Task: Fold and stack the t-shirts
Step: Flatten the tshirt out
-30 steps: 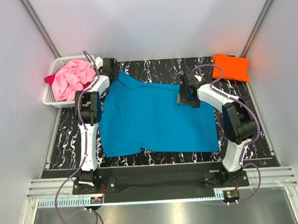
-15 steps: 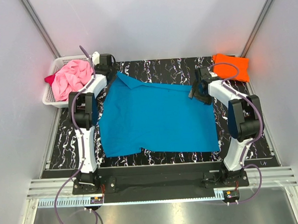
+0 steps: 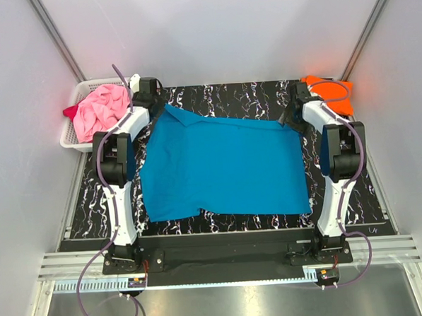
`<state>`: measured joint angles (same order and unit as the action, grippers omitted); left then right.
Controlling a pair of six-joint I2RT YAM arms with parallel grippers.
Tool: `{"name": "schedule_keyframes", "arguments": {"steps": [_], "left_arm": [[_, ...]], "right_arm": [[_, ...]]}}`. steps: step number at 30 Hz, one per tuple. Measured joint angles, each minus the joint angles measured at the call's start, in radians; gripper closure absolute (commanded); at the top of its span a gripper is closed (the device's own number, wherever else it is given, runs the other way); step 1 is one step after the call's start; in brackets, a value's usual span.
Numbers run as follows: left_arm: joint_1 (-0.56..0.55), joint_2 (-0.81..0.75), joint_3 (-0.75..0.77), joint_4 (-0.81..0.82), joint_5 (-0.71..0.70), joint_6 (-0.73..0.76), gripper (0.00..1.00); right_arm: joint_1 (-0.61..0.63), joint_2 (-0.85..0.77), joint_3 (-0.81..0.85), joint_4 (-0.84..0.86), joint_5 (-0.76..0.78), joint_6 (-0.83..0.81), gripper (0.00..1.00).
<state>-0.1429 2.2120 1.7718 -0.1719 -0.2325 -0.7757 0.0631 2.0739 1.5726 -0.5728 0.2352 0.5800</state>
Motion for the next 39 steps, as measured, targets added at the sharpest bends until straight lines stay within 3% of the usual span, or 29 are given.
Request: {"name": "schedule_keyframes", "arguments": {"steps": [8, 28, 39], "left_arm": [[-0.001, -0.016, -0.002, 0.000, 0.015, 0.017, 1.00], [-0.001, -0.016, -0.008, -0.019, 0.027, 0.019, 1.00], [-0.002, -0.016, -0.008, -0.022, 0.035, 0.019, 1.00]], "right_arm": [[-0.037, 0.092, 0.122, 0.002, -0.001, -0.006, 0.30], [-0.037, 0.123, 0.135, -0.001, 0.010, -0.019, 0.49], [-0.040, 0.137, 0.152, 0.000, 0.011, -0.038, 0.52]]}}
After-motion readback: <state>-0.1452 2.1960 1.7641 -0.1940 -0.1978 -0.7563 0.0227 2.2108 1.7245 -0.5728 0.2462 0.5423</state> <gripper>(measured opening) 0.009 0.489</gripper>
